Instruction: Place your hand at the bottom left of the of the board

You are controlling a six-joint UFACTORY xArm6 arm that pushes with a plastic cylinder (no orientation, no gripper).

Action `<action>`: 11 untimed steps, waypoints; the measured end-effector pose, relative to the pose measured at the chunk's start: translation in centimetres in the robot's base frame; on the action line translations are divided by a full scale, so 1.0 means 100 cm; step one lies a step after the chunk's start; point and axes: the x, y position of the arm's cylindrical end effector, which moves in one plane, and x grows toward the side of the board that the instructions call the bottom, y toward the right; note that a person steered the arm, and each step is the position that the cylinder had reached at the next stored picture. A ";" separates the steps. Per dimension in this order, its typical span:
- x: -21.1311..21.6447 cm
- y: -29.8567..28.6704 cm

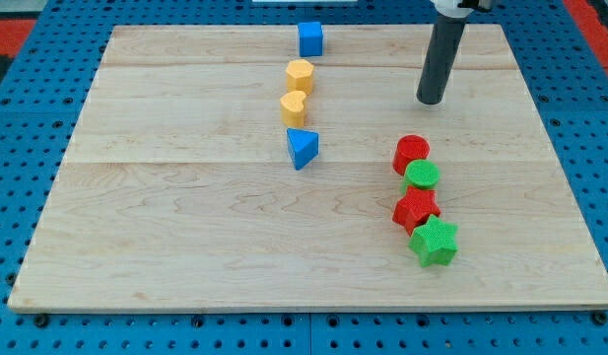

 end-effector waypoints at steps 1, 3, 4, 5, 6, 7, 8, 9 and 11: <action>0.025 0.001; 0.054 0.003; 0.063 0.042; 0.085 0.042; 0.109 0.027; 0.111 0.001; 0.111 0.007; 0.111 0.008; 0.179 0.041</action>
